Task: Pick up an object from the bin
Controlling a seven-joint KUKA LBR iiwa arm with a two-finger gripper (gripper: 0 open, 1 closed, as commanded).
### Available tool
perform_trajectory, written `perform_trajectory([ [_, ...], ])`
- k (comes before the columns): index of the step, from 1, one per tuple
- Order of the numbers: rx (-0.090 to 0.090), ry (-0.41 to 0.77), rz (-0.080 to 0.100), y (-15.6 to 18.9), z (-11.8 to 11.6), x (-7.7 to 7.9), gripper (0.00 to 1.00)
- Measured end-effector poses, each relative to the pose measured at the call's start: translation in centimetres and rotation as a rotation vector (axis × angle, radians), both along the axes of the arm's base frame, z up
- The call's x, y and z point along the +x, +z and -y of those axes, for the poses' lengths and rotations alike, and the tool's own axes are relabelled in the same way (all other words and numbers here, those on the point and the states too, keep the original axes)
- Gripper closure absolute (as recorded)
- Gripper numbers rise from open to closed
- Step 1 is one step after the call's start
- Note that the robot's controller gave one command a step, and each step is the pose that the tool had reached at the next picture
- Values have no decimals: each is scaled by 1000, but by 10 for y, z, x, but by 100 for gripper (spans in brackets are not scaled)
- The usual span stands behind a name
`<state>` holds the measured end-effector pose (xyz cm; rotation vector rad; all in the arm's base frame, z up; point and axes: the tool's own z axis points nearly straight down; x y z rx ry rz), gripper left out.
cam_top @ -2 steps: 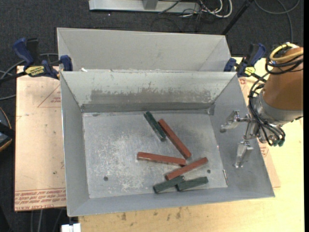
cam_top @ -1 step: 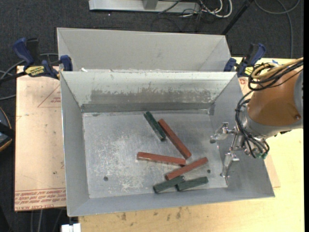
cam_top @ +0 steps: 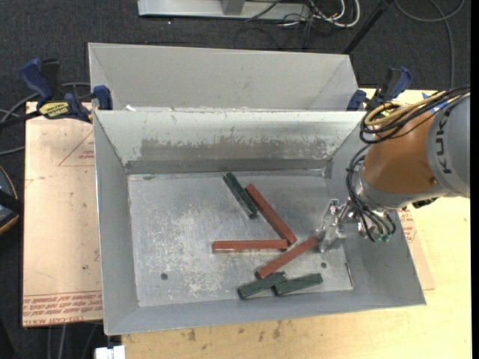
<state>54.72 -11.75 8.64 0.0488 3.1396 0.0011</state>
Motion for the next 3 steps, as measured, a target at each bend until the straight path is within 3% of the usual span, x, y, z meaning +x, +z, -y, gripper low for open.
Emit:
perform_trajectory([
  [1, 0, 0, 0, 0, 0, 0, 0],
  [2, 0, 0, 0, 0, 0, 0, 0],
  [3, -1, -54, 21, -11, -67, -2, 100],
])
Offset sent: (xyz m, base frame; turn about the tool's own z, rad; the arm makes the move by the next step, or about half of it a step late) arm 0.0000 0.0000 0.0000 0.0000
